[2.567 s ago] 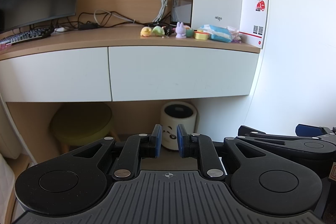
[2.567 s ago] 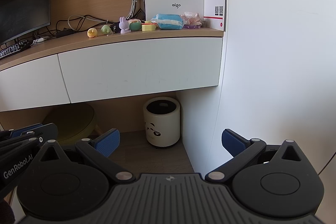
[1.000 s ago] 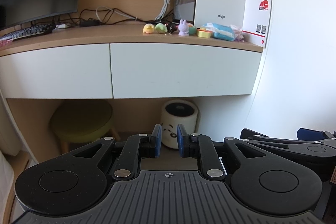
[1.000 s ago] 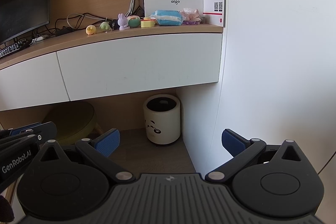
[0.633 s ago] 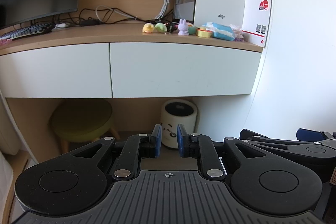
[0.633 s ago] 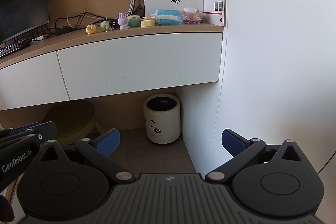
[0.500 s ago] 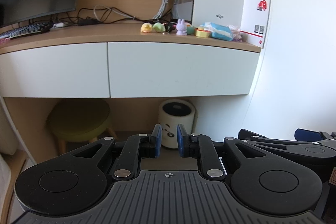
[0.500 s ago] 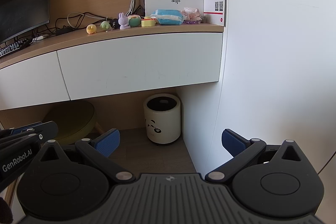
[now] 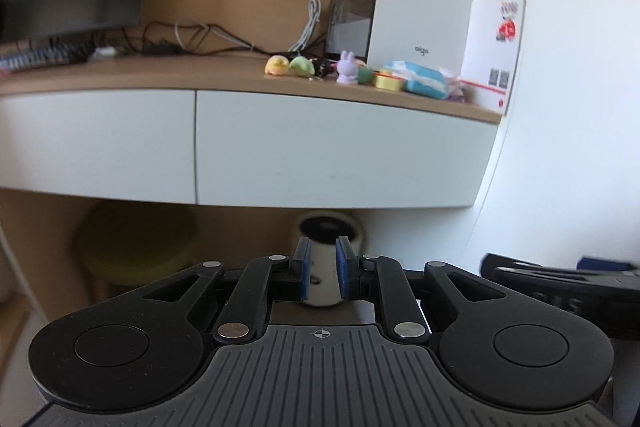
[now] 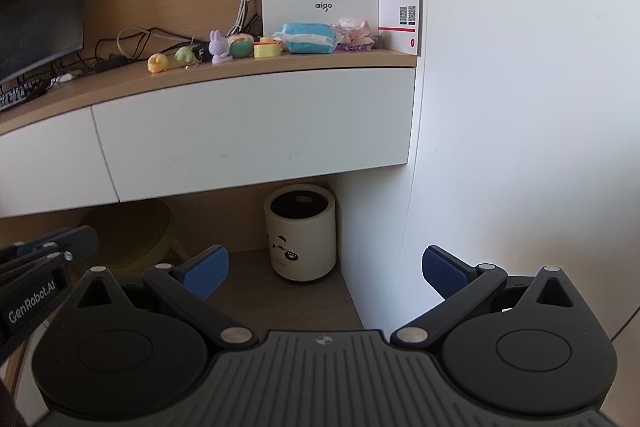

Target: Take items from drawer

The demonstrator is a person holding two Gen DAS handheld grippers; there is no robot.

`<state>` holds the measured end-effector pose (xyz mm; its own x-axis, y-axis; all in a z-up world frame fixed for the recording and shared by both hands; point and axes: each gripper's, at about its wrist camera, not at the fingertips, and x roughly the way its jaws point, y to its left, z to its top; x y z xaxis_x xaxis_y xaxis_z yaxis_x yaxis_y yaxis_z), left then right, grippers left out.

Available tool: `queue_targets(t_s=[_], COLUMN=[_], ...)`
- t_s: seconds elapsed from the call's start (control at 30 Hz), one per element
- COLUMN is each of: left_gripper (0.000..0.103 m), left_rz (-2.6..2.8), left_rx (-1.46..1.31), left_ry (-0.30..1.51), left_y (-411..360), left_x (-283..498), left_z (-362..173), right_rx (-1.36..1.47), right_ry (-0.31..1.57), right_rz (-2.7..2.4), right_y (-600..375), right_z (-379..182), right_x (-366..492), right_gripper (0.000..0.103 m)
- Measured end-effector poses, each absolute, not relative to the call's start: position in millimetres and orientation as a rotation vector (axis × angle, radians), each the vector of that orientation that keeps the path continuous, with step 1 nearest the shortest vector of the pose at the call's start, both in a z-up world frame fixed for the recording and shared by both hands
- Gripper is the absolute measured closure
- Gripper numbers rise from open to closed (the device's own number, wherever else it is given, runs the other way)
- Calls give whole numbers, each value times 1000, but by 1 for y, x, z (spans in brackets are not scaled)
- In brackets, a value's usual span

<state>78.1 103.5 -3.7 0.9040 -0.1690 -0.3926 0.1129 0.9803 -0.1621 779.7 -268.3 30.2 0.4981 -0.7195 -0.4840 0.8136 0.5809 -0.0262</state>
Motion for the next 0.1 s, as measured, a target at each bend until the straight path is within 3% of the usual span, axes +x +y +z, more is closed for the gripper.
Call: queue_targets(t_s=[0.1], left_gripper=[87], left_rz=[-141], left_rx=[-190], left_ry=[452], left_y=[118], left_x=[103], left_z=[-12], right_rx=[214], right_ry=[458], right_rz=[-950], right_y=[-273], right_z=[34], right_x=[779], right_gripper=[0])
